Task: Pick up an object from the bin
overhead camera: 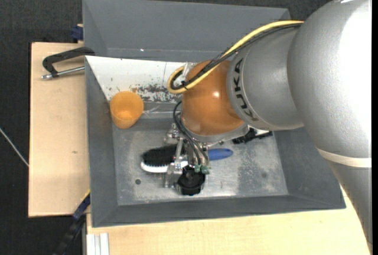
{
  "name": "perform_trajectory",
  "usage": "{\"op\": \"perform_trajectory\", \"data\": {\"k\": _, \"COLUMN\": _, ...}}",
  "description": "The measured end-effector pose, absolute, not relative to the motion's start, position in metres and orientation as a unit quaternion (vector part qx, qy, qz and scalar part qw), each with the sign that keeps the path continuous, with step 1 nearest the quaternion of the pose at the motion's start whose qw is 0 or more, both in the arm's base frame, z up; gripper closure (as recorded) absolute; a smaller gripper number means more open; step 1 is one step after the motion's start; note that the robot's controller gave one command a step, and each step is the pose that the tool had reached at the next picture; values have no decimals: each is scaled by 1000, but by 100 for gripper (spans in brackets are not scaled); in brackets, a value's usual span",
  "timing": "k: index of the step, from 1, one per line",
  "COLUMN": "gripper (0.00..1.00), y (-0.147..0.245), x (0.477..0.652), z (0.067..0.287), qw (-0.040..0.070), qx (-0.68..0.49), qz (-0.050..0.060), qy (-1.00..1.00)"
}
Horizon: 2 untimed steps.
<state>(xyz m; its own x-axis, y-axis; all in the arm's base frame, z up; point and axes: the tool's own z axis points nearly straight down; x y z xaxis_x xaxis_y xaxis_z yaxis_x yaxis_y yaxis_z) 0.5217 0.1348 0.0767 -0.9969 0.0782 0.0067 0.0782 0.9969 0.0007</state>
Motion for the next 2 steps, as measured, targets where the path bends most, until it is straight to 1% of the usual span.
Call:
{"op": "perform_trajectory", "data": {"k": 1, "gripper": 100, "y": 136, "x": 525, "z": 81, "qw": -2, "qx": -38, "qz": -2, "qy": -999}}
{"op": "perform_trajectory", "data": {"k": 2, "gripper": 100, "y": 127, "x": 535, "z": 218, "qw": -6, "qx": -23, "qz": -2, "qy": -1000}}
